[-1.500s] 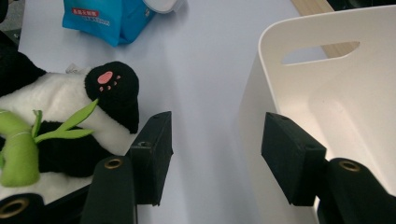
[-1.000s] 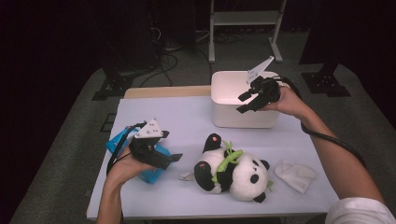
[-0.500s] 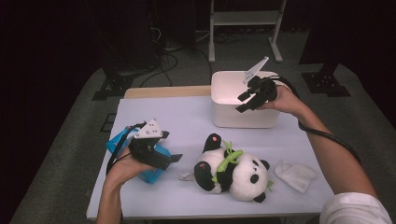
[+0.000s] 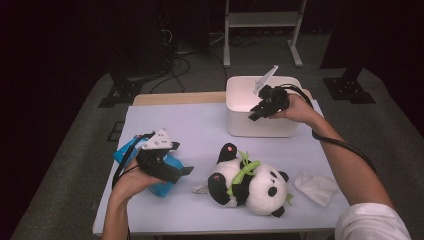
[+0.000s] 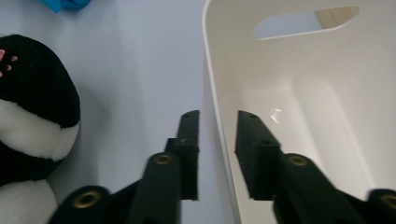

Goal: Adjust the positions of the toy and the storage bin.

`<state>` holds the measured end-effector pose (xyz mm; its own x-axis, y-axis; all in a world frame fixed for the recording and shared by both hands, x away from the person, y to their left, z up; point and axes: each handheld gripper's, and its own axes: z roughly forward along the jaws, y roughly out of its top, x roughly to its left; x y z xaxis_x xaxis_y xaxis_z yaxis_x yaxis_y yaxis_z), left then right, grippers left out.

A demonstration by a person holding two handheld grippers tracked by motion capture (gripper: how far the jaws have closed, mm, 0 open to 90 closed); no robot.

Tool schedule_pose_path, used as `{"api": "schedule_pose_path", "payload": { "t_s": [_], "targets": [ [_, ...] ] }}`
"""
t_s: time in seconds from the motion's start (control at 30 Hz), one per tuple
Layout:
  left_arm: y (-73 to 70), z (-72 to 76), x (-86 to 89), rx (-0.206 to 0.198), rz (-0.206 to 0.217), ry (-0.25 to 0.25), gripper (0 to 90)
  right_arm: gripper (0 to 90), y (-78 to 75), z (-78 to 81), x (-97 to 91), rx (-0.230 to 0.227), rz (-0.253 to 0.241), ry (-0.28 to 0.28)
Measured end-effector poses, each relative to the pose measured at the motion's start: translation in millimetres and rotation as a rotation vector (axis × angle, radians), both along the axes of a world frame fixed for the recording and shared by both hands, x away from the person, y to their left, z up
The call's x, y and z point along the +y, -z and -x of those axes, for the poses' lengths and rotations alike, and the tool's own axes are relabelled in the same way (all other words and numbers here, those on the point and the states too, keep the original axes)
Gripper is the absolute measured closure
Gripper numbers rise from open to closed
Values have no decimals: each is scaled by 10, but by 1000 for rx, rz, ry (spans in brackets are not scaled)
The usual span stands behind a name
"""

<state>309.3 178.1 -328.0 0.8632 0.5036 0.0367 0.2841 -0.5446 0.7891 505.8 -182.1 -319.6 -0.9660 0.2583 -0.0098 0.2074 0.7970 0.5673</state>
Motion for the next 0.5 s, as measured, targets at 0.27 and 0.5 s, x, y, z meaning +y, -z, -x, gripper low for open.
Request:
{"api": "schedule_pose_path", "payload": {
  "t_s": [0.27,0.5],
  "targets": [
    [-14,14,41,-1,6,-9,93,856,-1,-37,75,-6,49,-47],
    [-16,25,49,1,13,-13,93,872,-7,29,222,-4,42,-93]
  ]
}}
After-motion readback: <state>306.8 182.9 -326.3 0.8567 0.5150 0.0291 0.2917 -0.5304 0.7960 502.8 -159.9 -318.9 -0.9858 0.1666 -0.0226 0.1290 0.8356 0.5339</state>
